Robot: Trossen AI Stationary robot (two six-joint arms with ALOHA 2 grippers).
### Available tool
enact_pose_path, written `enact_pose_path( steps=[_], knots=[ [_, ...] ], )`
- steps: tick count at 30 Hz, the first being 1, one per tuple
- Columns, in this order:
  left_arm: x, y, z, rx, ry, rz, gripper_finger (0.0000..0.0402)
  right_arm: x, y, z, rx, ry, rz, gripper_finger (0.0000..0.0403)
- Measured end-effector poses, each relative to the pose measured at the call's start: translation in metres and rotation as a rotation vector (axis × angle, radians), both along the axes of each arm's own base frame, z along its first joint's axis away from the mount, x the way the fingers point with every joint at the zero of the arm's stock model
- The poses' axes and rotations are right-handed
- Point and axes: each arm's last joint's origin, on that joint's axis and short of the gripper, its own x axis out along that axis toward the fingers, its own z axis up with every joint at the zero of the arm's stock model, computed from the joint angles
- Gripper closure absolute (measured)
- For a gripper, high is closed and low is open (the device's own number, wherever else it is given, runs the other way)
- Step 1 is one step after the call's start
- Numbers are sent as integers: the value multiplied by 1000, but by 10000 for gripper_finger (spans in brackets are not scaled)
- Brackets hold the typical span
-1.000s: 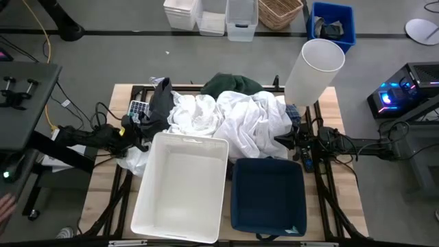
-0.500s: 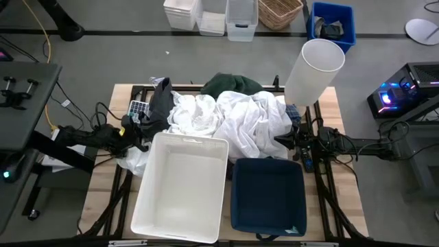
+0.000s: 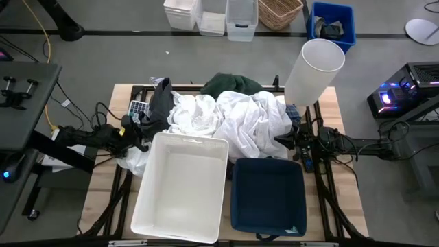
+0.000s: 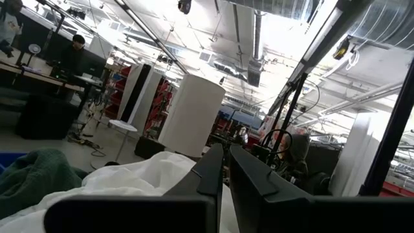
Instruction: Sort clothes
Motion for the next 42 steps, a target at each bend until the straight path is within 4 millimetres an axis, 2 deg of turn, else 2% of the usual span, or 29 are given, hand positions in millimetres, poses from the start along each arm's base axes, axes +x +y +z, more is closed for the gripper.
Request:
enact_pose_path(
  steps=[17,19,21,24,26,29,33,35,38,42],
  knots=[
    [-1,0,3,21,-17,21,385,0,0,0,0,0,0,402],
    [-4,1,8,-61,-110,9,385,0,0,0,0,0,0,402],
    [-8,5,13,-262,-227,49,385,0,0,0,0,0,0,402],
    [-2,8,17,-412,-202,138,385,0,0,0,0,1,0,402],
    [4,9,35,-424,-173,136,385,0,0,0,0,0,0,402],
    [26,12,70,-349,-43,176,385,0,0,0,0,1,0,402],
    [72,29,121,-245,205,252,385,0,0,0,0,1,0,402],
    [103,45,136,-251,329,229,385,0,0,0,0,1,0,402],
    [147,72,146,-304,473,92,385,0,0,0,0,2,0,402],
    [189,99,167,-345,583,-25,372,0,0,0,0,2,0,402]
  ],
)
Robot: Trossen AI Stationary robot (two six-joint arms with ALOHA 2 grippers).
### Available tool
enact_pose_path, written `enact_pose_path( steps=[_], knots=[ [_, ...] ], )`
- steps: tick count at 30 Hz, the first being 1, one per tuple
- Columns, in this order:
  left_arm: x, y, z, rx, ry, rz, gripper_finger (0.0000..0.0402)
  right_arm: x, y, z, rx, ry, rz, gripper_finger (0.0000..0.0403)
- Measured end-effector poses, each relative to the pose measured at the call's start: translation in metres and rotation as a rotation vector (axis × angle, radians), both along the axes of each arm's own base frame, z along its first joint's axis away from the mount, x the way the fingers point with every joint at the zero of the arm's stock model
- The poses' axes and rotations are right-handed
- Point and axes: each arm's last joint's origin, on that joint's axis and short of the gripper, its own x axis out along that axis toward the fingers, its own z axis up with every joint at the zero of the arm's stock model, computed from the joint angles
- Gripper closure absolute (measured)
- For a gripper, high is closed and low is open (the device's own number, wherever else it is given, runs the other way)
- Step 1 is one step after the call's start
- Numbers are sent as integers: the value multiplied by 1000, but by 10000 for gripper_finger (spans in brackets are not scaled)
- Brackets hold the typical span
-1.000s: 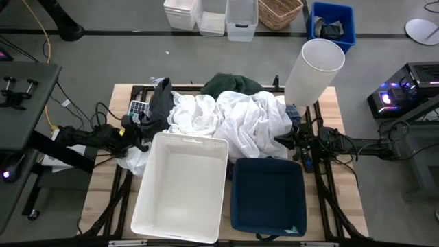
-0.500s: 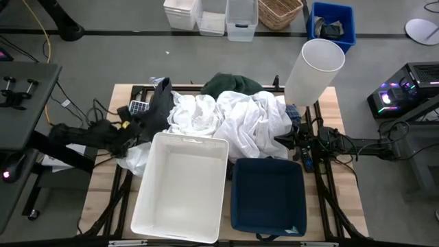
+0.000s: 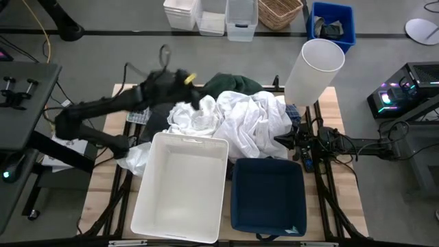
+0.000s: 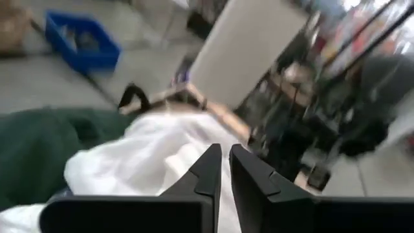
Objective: Sort clothes
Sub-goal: Put the white dress into the white laundry bin
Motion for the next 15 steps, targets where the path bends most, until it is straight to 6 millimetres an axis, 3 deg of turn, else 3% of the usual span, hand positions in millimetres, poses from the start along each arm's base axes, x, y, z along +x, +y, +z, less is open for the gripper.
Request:
enact_pose_path(
  steps=[5,10,15],
  knots=[
    [26,8,-11,-120,400,-138,311,0,0,0,0,0,0,402],
    [29,-3,-18,-121,661,-284,220,0,0,0,0,0,0,402],
    [29,0,-40,-92,835,-230,143,0,0,0,0,0,0,402]
  ],
)
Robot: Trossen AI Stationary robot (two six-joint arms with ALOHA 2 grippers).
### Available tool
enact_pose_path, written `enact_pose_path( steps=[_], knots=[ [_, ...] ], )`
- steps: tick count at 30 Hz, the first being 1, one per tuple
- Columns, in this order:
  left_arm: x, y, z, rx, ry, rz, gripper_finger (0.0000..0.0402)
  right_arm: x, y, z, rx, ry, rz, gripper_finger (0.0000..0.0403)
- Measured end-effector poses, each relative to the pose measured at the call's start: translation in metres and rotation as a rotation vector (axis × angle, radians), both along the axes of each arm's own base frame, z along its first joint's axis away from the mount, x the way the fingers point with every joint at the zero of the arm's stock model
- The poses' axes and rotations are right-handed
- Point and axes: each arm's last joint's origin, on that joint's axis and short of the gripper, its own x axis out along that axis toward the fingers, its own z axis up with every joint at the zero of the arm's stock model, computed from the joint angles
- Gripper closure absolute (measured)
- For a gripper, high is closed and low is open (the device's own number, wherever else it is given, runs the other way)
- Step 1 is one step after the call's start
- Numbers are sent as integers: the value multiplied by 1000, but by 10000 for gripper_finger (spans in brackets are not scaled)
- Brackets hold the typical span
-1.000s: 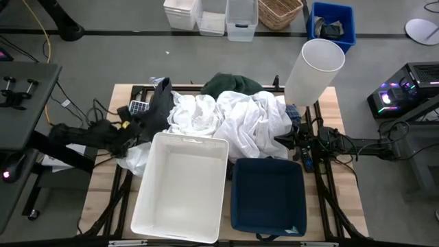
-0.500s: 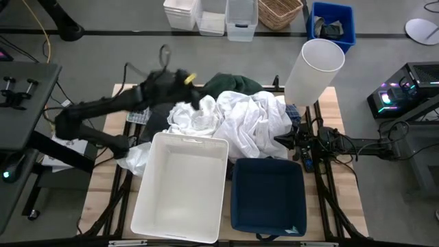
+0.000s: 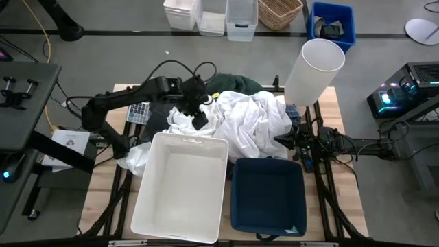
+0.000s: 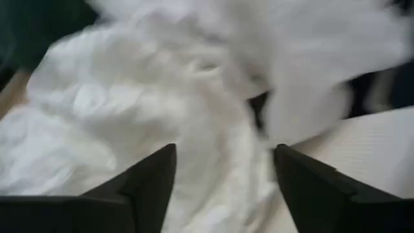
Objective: Sort clothes
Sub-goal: Put the white dress into the white laundry bin
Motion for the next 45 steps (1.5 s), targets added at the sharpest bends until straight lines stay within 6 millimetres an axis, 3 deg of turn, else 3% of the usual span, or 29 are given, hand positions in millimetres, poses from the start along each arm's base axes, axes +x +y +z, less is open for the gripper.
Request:
enact_pose_path(
  steps=[6,15,17,19,22,24,26,29,34,38,42,45],
  knots=[
    [9,16,-51,-51,130,45,104,0,0,0,0,0,0,402],
    [20,34,-143,-110,319,34,107,0,0,0,0,0,0,402],
    [22,34,-160,-109,360,-14,131,0,0,0,0,0,0,402],
    [24,34,-165,-104,371,-42,181,0,0,0,0,0,0,402],
    [24,31,-160,-86,363,-87,311,0,0,0,0,0,0,402],
    [20,30,-144,-66,331,-90,373,0,0,0,0,1,0,402],
    [15,28,-110,-14,266,-69,379,0,0,0,0,0,0,402],
    [-2,24,-41,118,127,-28,391,0,0,0,0,0,0,402],
    [-57,0,86,339,-243,45,391,0,0,0,0,0,0,402],
    [-111,-35,166,472,-595,7,391,0,0,0,0,0,0,402],
    [-163,-71,220,501,-959,-122,391,0,0,0,0,0,0,402],
    [-189,-90,234,387,-1095,-231,392,0,0,0,0,0,0,402]
  ],
)
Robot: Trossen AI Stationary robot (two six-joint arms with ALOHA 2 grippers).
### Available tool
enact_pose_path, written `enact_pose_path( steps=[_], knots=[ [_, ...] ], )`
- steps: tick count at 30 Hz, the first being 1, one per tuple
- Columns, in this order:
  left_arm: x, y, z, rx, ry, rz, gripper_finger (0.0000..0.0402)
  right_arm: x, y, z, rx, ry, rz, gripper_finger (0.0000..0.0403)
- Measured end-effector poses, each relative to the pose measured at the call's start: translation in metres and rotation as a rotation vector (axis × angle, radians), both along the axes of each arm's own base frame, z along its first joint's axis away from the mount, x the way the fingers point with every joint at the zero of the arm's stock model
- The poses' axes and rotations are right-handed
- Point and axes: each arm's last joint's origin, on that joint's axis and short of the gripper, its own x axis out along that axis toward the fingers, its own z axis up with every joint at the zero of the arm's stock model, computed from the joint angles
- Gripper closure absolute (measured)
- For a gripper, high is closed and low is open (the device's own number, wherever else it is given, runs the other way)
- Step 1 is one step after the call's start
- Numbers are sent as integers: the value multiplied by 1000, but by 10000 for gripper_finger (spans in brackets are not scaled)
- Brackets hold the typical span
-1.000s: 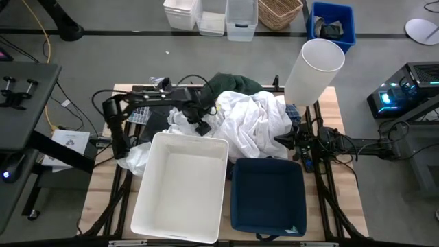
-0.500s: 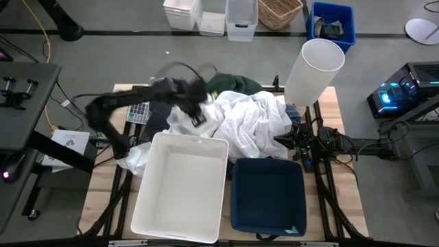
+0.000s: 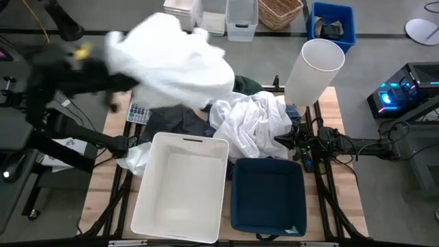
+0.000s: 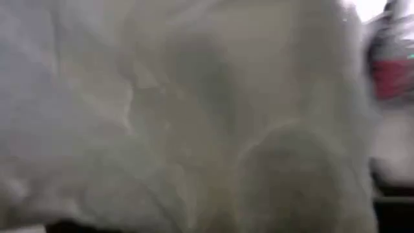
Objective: Sort clothes
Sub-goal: Put the white dress into the white laundry bin, then put the white pants into the white laundry bin
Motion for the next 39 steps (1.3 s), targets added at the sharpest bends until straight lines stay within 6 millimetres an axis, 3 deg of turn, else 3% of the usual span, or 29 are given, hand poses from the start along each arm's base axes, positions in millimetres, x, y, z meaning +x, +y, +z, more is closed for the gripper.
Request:
enact_pose_path(
  steps=[3,6,11,16,20,25,31,35,39],
  knots=[
    [-4,-17,1,-125,-13,-243,392,0,0,0,0,0,0,402],
    [12,-35,-6,-243,79,-389,392,0,0,0,0,0,0,402],
    [51,-65,-43,-339,434,-379,392,0,0,0,0,0,0,402],
    [100,-92,-99,-340,877,-284,389,0,0,0,0,1,0,402],
    [134,-102,-134,-350,1045,-203,342,0,0,0,0,0,0,402],
    [168,-113,-163,-409,1194,-353,253,0,0,0,0,1,0,402],
    [178,-105,-172,-552,1297,-525,166,0,0,0,0,0,0,402],
    [168,-80,-164,-564,1335,-408,149,0,0,0,0,0,0,402],
    [146,-52,-142,-474,1231,-190,149,0,0,0,0,0,0,402]
  ],
)
